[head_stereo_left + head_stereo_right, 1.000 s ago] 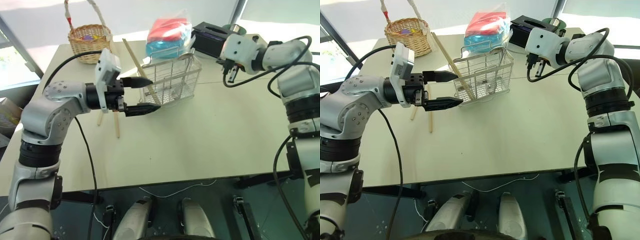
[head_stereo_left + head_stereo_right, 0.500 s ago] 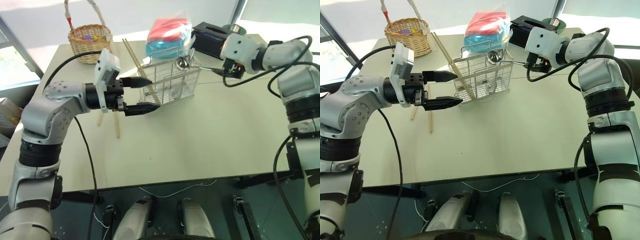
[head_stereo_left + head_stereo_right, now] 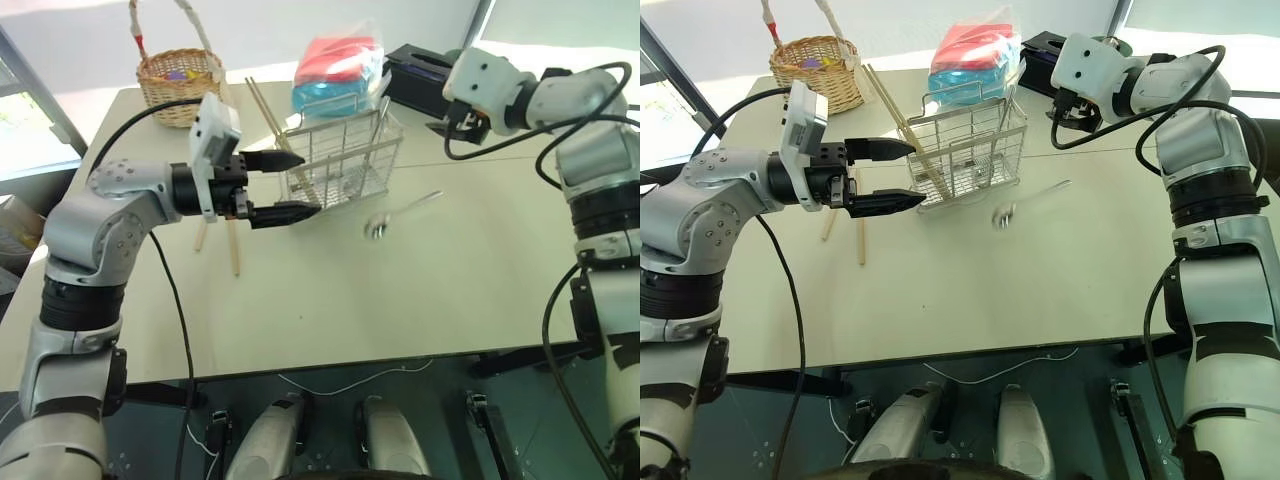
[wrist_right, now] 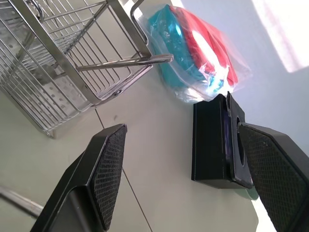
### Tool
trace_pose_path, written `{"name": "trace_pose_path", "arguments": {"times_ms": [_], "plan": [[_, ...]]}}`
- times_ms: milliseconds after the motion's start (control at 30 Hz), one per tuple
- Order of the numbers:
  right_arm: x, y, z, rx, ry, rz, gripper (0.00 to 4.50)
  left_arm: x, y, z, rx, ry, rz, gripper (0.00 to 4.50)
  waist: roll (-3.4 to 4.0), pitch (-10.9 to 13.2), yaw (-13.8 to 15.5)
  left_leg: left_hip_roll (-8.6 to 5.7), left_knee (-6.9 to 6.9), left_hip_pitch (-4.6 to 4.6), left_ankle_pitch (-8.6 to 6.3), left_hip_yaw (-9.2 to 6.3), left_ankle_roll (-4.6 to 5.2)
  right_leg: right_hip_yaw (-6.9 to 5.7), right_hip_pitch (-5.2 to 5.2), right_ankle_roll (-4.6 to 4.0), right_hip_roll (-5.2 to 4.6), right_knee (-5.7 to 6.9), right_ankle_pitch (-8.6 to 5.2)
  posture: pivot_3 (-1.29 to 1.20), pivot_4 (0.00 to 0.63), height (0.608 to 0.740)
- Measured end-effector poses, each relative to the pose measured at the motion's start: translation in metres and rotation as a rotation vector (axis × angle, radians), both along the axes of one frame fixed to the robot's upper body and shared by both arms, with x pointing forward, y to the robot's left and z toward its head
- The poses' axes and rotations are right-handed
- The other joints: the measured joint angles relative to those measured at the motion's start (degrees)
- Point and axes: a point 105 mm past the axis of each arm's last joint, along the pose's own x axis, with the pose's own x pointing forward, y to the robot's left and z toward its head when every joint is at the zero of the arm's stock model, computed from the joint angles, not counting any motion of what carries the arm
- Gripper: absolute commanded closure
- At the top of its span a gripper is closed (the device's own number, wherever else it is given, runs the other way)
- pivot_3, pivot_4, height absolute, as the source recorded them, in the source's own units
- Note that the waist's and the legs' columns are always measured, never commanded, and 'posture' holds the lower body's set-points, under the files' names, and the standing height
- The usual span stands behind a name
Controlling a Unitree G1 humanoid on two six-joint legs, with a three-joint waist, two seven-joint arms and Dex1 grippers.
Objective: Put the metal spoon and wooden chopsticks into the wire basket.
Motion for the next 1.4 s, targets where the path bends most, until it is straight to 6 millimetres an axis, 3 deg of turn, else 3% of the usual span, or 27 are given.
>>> {"name": "trace_pose_path", "arguments": {"times_ms": [100,333,667,800,900,1033,1400], "plan": [[-0.004,-0.003,-0.007,0.04,0.039,-0.003,0.73,0.0,0.0,0.0,0.001,-0.001,-0.002,0.0,0.0,0.0,0.02,0.0,0.01,0.0,0.0,0.0,0.0,0.0,0.0,0.0,0.0,0.0,0.0,0.0,0.15,0.725],[-0.031,-0.006,-0.069,0.031,0.268,0.064,0.73,-0.003,0.002,-0.001,0.021,0.0,-0.021,0.0,0.0,0.0,0.01,-0.01,0.1,-0.01,-0.06,0.01,0.1,0.01,0.03,0.01,-0.01,0.05,0.01,0.0,0.15,0.725],[-0.054,-0.006,-0.091,-0.104,0.367,0.19,0.73,-0.007,-0.001,-0.004,0.035,0.011,-0.054,0.0,0.01,0.0,0.03,-0.01,0.16,0.0,-0.09,0.03,0.15,0.01,0.08,0.01,-0.02,0.03,0.01,0.0,0.15,0.725],[-0.077,-0.003,-0.099,-0.155,0.459,0.306,0.73,-0.008,-0.002,-0.005,0.038,0.013,-0.062,0.0,0.0,-0.01,0.13,-0.01,0.16,0.0,-0.11,0.01,0.19,0.0,0.1,0.01,-0.02,0.02,0.01,0.0,0.15,0.725],[-0.096,0.011,-0.109,-0.108,0.537,0.384,0.73,-0.008,-0.002,-0.005,0.04,0.013,-0.062,0.0,0.0,-0.01,0.1,-0.01,0.18,-0.01,-0.23,0.0,0.38,0.0,0.1,0.01,-0.02,0.03,0.0,0.0,0.15,0.725],[-0.107,0.019,-0.112,-0.034,0.544,0.382,0.73,-0.008,-0.002,-0.005,0.042,0.017,-0.063,0.0,0.0,-0.01,0.14,0.0,0.21,0.0,-0.24,0.0,0.39,0.0,0.12,0.0,-0.03,0.03,0.0,0.0,0.15,0.725],[-0.113,0.033,-0.146,0.158,0.497,0.233,0.73,-0.026,0.002,-0.024,0.174,0.075,-0.174,0.0,0.0,-0.01,0.41,0.0,0.24,0.01,-0.26,0.0,0.42,0.0,0.04,-0.01,-0.03,0.01,-0.01,0.0,0.15,0.725]]}}
